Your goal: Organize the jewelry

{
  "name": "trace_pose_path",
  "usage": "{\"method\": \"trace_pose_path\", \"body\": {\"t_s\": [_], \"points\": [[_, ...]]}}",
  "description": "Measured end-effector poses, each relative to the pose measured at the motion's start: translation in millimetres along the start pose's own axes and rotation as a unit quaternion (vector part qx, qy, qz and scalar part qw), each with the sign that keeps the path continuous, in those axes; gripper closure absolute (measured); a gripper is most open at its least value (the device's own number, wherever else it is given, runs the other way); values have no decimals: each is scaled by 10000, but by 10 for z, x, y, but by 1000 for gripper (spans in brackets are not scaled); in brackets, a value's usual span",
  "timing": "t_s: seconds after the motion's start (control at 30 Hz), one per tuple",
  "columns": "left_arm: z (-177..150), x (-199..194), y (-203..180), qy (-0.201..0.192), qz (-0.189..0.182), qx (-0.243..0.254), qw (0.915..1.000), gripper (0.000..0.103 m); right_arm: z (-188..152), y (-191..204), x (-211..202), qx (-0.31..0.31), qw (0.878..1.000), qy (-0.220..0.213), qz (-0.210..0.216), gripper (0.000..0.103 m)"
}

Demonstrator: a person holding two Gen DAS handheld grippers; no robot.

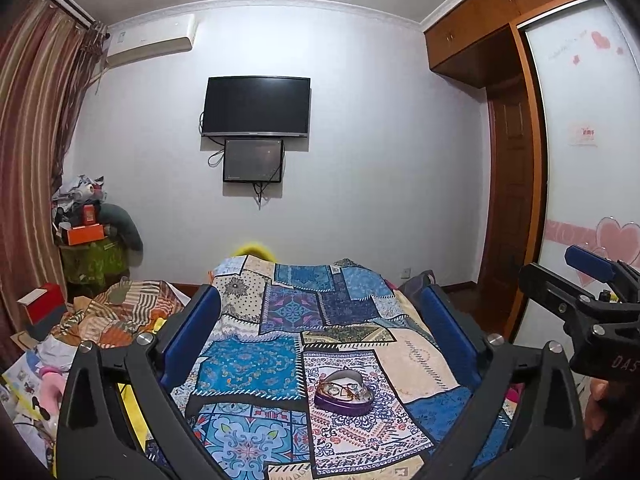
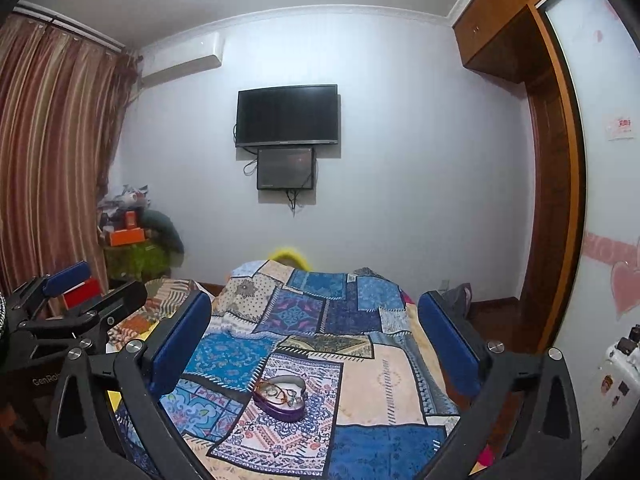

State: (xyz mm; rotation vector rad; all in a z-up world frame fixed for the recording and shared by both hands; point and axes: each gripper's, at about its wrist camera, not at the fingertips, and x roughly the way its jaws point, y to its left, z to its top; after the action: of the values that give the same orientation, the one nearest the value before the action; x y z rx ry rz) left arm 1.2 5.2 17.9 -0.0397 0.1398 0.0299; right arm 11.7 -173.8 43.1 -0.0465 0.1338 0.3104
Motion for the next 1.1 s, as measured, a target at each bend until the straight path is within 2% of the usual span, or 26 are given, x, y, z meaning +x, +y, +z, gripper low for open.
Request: {"method": "trace_pose_path", "body": {"t_s": [1.1], "points": [[-7, 84, 79, 181, -86, -134, 9997, 1, 33, -16, -5, 24, 9999, 146, -53, 0]]}}
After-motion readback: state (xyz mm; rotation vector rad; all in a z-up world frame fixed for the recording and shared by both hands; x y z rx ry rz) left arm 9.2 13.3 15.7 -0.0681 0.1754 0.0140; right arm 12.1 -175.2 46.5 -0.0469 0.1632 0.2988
